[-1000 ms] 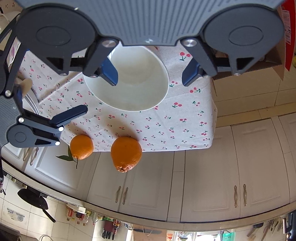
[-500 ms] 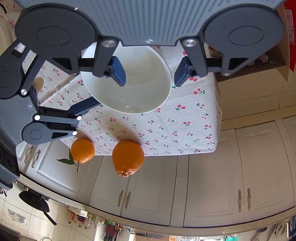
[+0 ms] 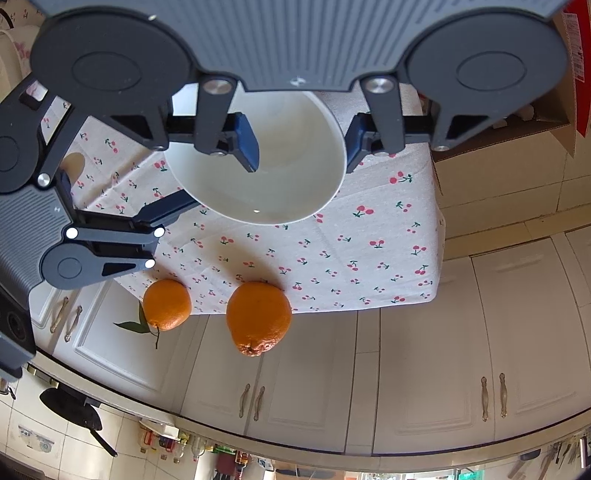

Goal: Organize plates and bowls
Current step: 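Carry the held bowl with the left tool over the two nested bowls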

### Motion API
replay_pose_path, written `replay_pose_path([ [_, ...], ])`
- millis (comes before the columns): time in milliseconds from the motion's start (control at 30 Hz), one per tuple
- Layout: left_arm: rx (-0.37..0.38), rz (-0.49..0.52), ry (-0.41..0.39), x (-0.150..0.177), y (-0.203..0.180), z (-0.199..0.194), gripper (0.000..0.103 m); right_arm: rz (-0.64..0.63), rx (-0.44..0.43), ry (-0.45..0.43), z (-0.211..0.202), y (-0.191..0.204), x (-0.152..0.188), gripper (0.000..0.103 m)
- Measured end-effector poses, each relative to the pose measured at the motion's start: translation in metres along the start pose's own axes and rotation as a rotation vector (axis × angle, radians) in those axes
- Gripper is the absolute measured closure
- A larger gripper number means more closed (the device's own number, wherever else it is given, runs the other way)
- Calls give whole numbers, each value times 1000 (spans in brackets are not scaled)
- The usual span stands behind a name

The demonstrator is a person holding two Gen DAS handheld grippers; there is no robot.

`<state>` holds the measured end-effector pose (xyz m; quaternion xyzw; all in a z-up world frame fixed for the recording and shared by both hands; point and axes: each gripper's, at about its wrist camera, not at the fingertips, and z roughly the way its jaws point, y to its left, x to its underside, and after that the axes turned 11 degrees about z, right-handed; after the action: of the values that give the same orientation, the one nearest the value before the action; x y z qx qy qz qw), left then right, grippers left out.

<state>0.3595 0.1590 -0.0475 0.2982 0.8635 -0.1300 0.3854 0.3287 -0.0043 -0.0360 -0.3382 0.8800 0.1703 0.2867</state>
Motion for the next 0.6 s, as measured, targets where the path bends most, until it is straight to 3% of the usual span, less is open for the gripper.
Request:
replay_pose_path([
  [600, 0, 45, -23, -10, -42, -30, 55, 16, 16, -19, -24, 5, 9, 19],
])
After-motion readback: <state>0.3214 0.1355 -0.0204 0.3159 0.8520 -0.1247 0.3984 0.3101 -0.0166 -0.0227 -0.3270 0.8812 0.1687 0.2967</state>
